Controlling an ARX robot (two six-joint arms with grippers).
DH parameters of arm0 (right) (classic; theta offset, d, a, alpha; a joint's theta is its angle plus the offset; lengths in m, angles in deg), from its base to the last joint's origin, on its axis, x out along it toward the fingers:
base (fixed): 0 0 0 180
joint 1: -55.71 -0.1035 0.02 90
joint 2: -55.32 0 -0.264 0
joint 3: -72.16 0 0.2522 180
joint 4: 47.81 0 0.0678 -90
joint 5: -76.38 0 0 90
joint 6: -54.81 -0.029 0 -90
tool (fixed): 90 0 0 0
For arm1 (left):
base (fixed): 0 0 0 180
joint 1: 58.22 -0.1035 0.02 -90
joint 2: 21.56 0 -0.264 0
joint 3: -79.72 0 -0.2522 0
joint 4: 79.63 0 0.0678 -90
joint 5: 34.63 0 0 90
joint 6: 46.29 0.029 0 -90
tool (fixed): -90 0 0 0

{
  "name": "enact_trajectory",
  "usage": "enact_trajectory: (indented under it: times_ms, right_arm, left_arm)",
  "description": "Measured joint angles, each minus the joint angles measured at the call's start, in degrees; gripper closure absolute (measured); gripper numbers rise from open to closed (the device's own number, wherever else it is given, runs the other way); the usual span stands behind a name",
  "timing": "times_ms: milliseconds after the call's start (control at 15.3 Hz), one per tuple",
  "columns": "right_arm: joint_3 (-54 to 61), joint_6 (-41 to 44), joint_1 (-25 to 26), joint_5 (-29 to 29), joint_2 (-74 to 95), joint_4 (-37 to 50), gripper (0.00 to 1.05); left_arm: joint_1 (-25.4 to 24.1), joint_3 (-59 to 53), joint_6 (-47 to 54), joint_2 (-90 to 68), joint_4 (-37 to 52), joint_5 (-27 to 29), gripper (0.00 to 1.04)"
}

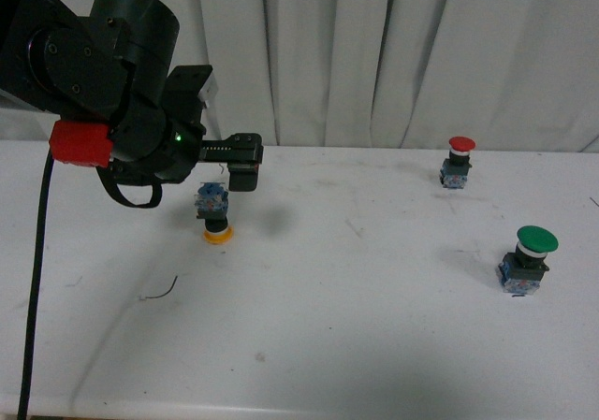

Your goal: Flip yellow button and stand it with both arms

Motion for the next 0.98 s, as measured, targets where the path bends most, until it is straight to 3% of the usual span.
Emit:
enact_trajectory:
  times_ms: [327,655,786,982]
  right_arm:
    - [0.0,0.0,0.0,0.0,0.0,0.0,0.07]
    - [0.0,0.0,0.0,0.0,0.0,0.0,0.07]
    - [0.0,0.0,0.0,0.0,0.0,0.0,0.07]
    - [0.0,0.0,0.0,0.0,0.0,0.0,0.07]
  left_arm:
    - [-0.2,2.8,-0.4,-3.4,-3.2,2.1,0.07]
    - [0.3,3.0,-0.4,-3.5,-3.8,3.0,0.62]
    - [0.5,3.0,-0.4,-3.5,-3.7,2.9,0.71]
    - [0.6,3.0,-0.4,-3.5,-3.5,3.0,0.72]
